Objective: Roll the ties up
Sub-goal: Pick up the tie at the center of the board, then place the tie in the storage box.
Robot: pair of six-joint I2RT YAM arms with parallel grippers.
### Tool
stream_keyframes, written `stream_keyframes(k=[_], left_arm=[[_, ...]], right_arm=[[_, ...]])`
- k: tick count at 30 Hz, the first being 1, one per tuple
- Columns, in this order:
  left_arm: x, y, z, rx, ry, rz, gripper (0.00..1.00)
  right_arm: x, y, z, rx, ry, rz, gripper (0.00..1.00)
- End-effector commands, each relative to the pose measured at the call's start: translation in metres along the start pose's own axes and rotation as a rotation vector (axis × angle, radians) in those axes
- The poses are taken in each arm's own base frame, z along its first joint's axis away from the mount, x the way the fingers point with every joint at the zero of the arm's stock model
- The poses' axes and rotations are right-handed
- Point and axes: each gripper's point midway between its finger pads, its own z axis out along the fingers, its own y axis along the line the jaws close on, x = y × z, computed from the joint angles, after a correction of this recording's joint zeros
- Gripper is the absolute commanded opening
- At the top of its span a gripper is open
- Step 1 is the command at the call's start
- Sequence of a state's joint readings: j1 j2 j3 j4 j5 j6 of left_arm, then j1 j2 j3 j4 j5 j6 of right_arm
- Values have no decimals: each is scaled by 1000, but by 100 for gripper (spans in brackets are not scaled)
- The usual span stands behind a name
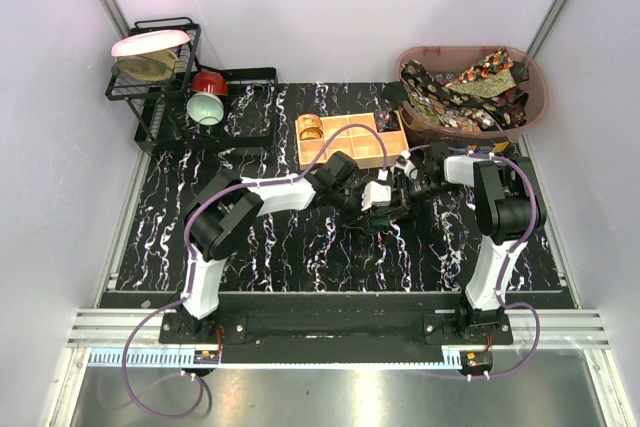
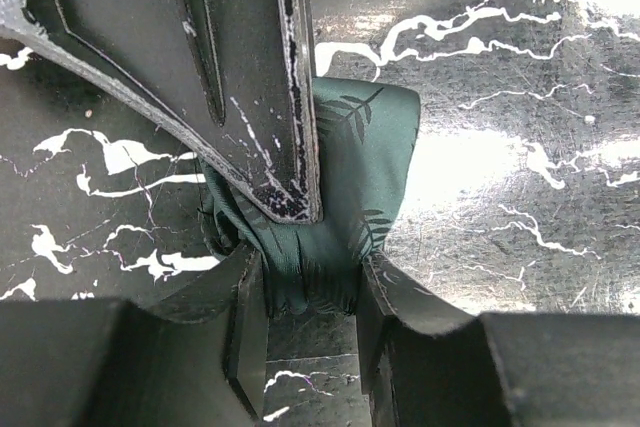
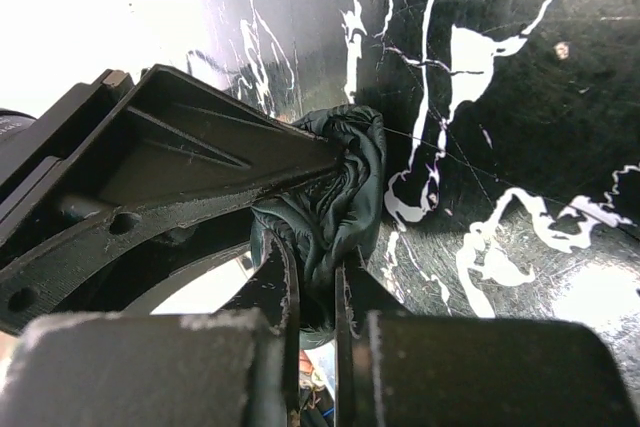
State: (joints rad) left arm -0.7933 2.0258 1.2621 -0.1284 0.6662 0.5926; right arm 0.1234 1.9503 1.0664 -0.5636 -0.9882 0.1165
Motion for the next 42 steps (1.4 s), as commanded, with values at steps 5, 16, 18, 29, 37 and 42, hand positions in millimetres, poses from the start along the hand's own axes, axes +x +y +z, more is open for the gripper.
stream_keyframes(k=[5, 16, 18, 29, 37, 42], left_arm=[[65, -14, -2, -15, 180, -166, 47], [-15, -7, -44, -100, -38, -98, 99], [-19, -8, -52, -99, -50, -93, 99], [-18, -8, -110, -161, -91, -159, 99], [-24, -4, -149, -215, -118, -253, 99], [-19, -6, -166, -245, -107, -290, 99]], right_arm=[[-6, 7, -1, 21, -34, -41, 0], [-7, 10, -10, 76, -62, -51, 0], [-7, 14, -12, 72, -67, -62, 0], [-23, 51, -37, 74, -145, -154, 0], [-100, 87, -92, 281, -345, -328, 0], [-160, 102, -127, 441, -440, -415, 0]])
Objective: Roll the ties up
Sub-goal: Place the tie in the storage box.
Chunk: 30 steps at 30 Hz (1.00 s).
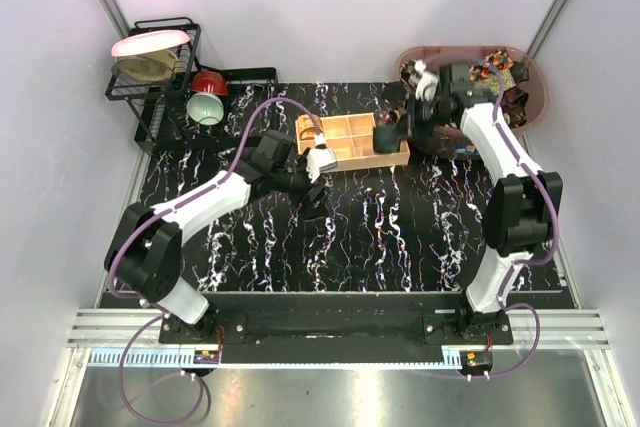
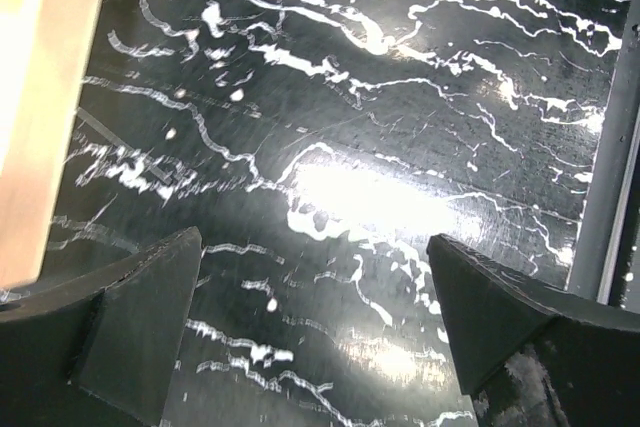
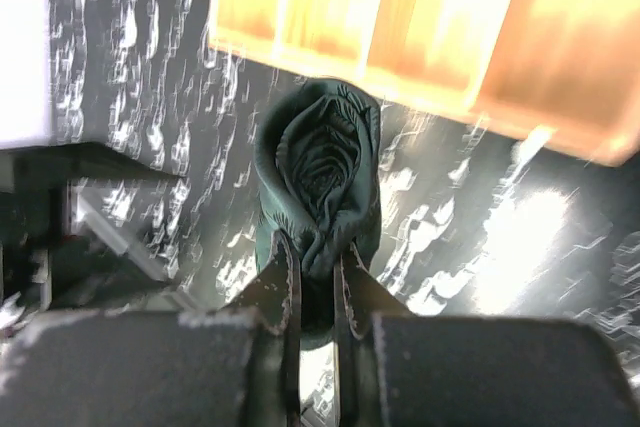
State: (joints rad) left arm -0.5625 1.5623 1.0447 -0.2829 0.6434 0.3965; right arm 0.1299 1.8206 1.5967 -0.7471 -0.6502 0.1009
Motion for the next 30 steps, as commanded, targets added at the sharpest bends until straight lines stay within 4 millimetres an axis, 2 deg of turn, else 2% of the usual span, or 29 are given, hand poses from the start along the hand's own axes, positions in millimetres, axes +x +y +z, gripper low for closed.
stream_keyframes(k=[1, 4, 5, 6, 7, 8, 11, 15, 21, 30], left_arm=[[-12, -6, -20, -8, -27, -27, 99], [-10, -4, -28, -24, -29, -40, 99], [-8, -3, -29, -26, -28, -45, 99], [-8, -5, -32, -27, -31, -47, 99], [-8, -4, -33, -32, -31, -50, 99], [-6, -4, -35, -34, -30, -59, 99], [-2, -6, -38, -32, -33, -70, 99], [1, -6, -41, -35, -37, -74, 99], [3, -7, -44, -34, -53, -83, 99], [8, -11, -50, -39, -66, -109, 99]], right_arm=[[-47, -27, -9, 189, -45, -79, 0], [-64, -43, -7, 258, -15, -115, 0], [-62, -57, 3, 288, 23, -125, 0], [-70, -56, -3, 308, 22, -138, 0], [-71, -61, -2, 322, 38, -156, 0], [-68, -73, 8, 344, 75, -151, 0], [-80, -71, 2, 364, 64, -192, 0], [-77, -69, 5, 371, 91, -215, 0], [-60, -73, 20, 376, 164, -224, 0], [-60, -80, 44, 411, 183, -255, 0]])
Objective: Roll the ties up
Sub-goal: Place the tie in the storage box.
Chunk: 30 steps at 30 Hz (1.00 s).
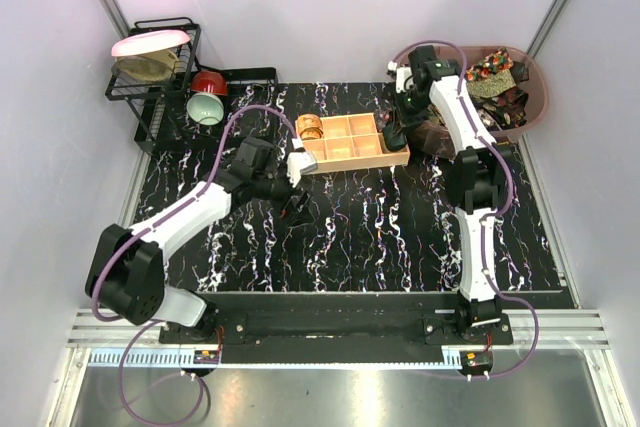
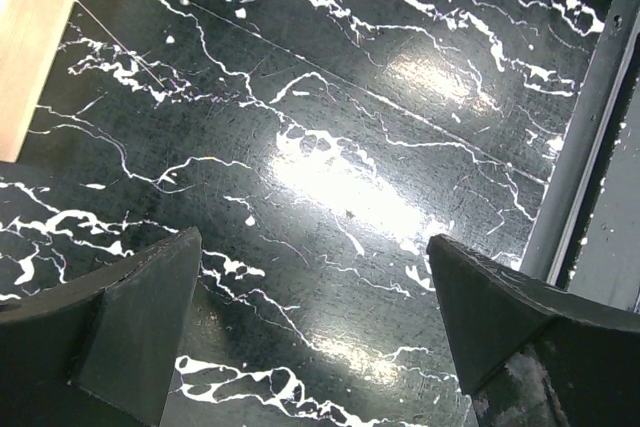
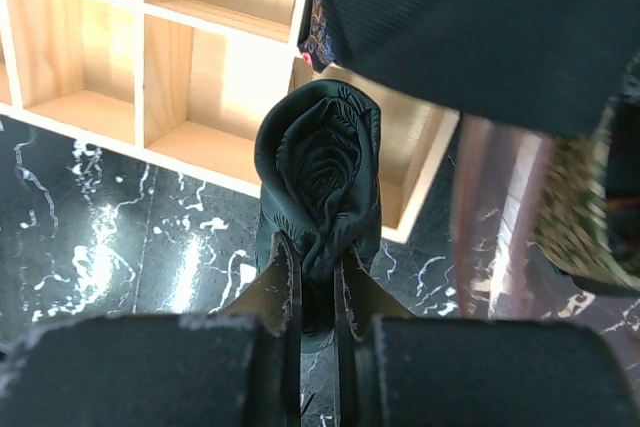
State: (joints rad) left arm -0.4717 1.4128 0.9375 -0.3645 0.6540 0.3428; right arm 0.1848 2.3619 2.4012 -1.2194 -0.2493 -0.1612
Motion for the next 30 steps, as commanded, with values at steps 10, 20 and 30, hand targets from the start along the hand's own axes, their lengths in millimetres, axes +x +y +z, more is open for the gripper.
stream_keyframes(k=[10, 20, 30], left_arm=[[-12, -10, -12, 31, -88, -8, 99], [-9, -12, -12, 43, -81, -31, 99], [-6, -15, -11, 60, -78, -46, 99]], right_arm=[[2, -14, 26, 90, 35, -20, 0], [9, -16, 55, 63, 77, -13, 0], [0, -18, 61, 110, 47, -23, 0]])
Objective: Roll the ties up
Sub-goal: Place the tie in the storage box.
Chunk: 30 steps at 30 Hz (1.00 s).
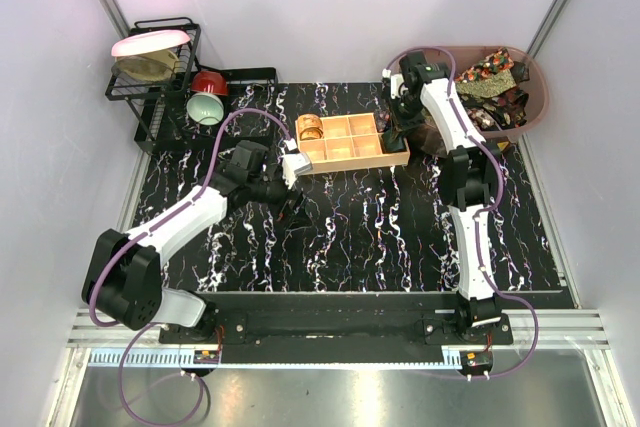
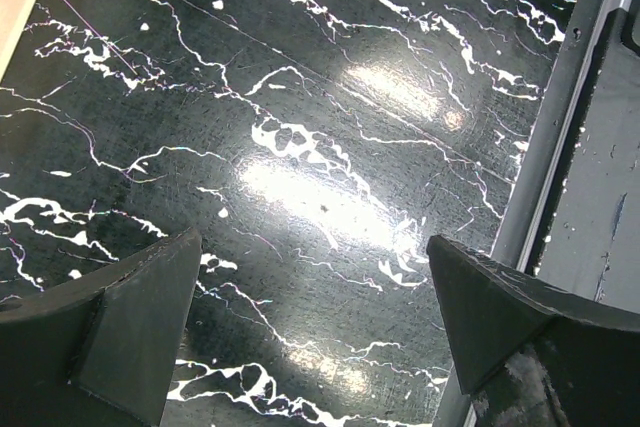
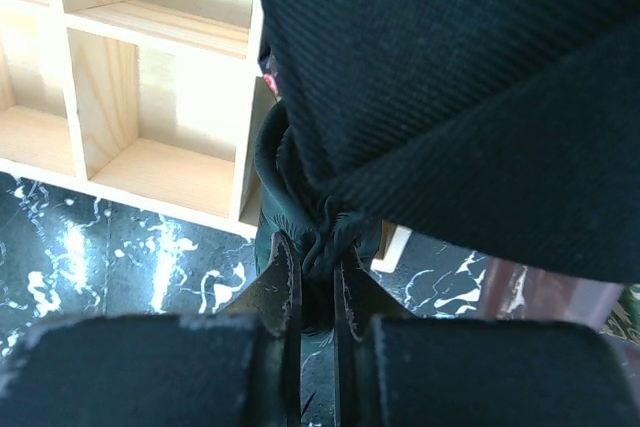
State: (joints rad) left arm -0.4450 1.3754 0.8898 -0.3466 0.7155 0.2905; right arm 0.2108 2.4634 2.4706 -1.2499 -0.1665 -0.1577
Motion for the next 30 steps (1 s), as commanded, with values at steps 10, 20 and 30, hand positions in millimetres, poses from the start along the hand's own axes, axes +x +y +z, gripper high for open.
stream_keyframes(k=[10, 20, 30], left_arm=[[-6, -9, -5, 27, -42, 16, 99], [-3, -10, -6, 35, -39, 13, 99], [-2, -11, -7, 40, -35, 12, 99]], right_arm=[[-15, -5, 38, 72, -31, -37, 0], [-9, 2, 49, 81, -3, -61, 0], [-5, 4, 53, 72, 12, -64, 18]])
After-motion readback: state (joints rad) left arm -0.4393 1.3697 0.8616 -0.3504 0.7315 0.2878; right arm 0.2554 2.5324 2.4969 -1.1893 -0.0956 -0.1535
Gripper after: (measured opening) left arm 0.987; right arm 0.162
